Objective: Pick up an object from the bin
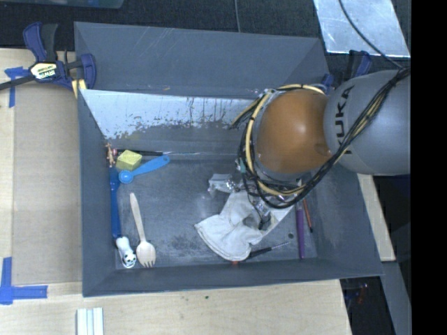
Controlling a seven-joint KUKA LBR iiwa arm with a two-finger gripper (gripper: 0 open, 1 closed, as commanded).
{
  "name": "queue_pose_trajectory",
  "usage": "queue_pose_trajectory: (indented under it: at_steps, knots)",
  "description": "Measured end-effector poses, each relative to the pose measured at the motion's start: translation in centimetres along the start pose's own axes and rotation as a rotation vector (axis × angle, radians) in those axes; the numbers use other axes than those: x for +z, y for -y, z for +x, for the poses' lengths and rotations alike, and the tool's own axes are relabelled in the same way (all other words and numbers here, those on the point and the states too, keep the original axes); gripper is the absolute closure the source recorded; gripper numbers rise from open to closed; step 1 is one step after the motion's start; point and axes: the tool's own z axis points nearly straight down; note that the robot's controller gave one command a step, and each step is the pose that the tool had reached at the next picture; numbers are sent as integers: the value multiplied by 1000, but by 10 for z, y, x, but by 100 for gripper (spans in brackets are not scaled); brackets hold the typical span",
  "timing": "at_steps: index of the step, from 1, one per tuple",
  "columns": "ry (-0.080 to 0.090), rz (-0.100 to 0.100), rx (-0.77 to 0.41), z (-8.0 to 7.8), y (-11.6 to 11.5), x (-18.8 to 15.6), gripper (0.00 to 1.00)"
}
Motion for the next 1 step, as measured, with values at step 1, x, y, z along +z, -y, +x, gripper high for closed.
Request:
queue_pose_trajectory:
  at_steps: [1]
  knots:
    - [-3,-2,209,0,6,-5,100]
